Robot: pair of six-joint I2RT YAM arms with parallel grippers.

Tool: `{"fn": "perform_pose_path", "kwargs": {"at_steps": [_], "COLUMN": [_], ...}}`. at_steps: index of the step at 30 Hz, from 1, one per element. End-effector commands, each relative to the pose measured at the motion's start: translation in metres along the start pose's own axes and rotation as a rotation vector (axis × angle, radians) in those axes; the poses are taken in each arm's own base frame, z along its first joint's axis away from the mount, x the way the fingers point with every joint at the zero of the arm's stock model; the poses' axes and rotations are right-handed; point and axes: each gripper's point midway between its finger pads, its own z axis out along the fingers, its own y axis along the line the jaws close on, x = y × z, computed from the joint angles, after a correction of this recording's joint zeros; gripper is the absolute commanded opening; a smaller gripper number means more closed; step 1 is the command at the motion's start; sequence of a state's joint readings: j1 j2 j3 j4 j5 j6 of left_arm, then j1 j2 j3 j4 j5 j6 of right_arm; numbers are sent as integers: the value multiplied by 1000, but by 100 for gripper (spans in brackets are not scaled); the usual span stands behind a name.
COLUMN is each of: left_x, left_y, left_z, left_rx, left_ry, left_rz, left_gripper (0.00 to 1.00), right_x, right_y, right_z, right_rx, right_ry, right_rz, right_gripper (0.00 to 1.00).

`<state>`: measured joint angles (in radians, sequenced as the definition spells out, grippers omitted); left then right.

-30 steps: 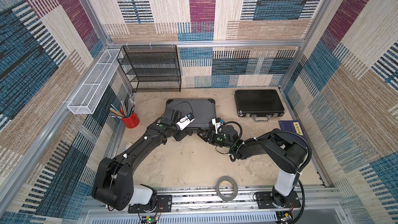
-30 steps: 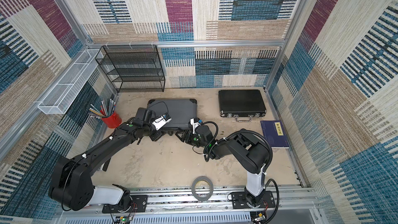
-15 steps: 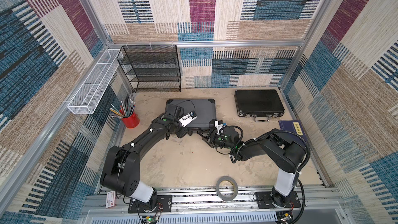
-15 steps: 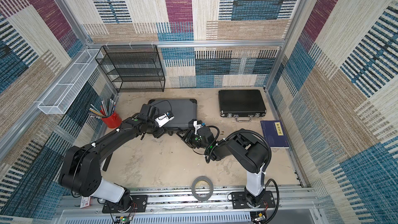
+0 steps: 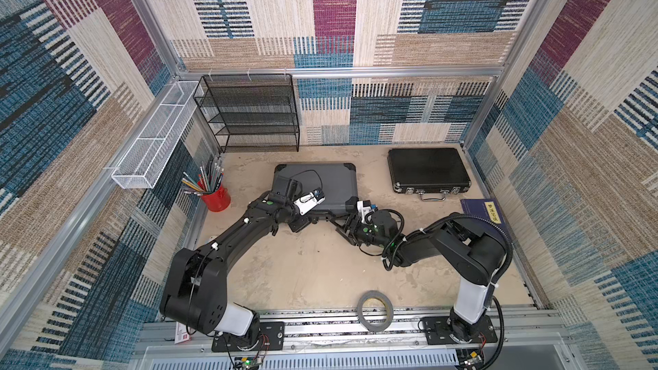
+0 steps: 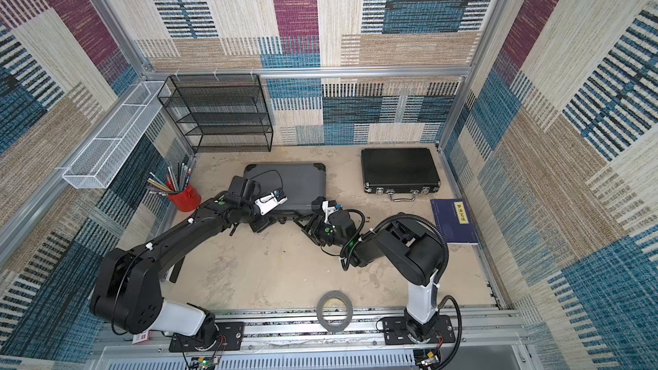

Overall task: Open the poker set cases
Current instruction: Pick up the poker set case from the center of the board.

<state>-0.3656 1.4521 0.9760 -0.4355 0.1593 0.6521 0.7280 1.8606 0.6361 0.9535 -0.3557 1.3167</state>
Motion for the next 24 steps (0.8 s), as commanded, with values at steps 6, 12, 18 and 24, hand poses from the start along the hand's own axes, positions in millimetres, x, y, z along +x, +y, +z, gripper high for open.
{"fn": "perform_pose_path", "kwargs": {"at_steps": [6,12,18,24], "left_x": [9,-2,-10,-5], "left_y": [-4,3,6,4], "left_z": [2,2,-5,3], "left_rx": [12,5,-10,3], "left_ry": [37,27,26,49], "left_rz": [-15,8,38,47], "left_gripper": [62,62,62,63], "right_x": [1,2,3,3], "right_y": [3,2,-2,-2], "right_z": [1,1,3,4], "right_rx": [-45,-52,-49,-50], "right_ry": [4,2,12,13], "right_rz": [13,7,11,11], "right_gripper": [65,68,68,68]}}
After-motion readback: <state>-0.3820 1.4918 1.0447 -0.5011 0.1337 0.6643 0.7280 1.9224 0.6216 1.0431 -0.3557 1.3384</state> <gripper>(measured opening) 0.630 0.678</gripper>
